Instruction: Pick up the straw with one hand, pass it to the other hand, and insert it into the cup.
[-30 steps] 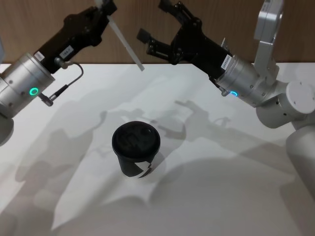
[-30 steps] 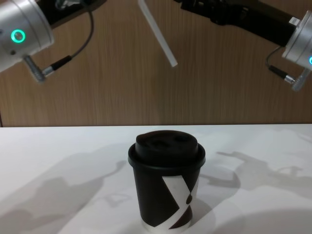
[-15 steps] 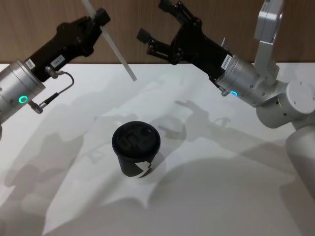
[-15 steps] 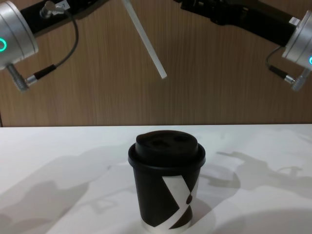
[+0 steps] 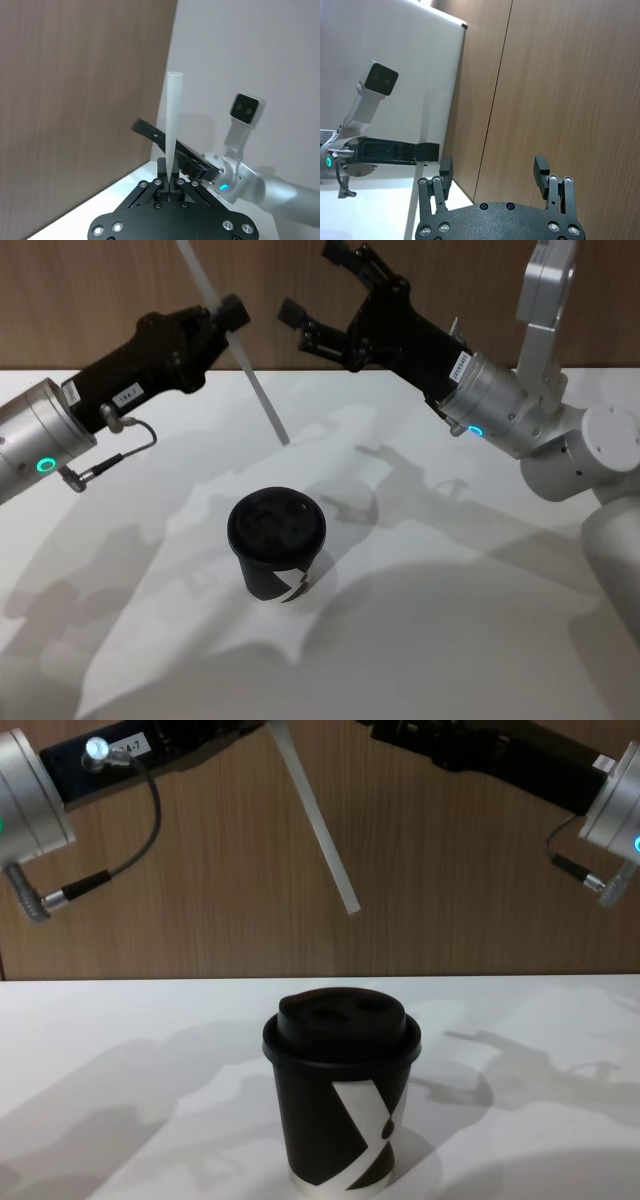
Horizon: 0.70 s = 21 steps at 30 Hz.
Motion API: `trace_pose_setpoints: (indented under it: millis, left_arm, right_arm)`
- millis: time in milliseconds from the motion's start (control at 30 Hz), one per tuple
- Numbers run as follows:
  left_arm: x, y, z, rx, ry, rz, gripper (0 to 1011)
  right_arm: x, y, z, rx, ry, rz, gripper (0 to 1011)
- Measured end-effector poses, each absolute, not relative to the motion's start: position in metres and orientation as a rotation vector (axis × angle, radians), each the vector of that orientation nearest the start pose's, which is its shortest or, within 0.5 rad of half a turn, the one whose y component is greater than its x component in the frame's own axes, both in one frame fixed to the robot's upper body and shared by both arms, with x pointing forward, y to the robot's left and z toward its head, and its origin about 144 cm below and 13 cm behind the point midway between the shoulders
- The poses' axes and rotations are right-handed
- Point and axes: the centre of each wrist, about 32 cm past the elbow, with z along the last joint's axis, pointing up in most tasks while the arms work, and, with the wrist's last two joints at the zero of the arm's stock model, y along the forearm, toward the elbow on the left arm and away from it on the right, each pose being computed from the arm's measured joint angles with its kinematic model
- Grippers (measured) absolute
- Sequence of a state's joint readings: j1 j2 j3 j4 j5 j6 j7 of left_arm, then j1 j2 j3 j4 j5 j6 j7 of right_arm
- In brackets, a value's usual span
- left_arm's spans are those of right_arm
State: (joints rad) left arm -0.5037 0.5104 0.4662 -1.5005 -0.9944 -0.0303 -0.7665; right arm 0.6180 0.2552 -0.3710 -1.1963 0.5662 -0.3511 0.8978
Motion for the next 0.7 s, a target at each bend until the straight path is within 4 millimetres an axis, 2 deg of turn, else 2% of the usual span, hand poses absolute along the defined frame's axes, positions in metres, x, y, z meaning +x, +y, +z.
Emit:
trace_pose_setpoints:
  millis: [700]
  left_arm:
    - [0.5482, 0.2594, 1.2819, -0.301, -0.039, 0.301, 4]
  right_arm:
    - [0.609, -0.2264, 1.2583, 0.355, -0.382, -0.44, 1001]
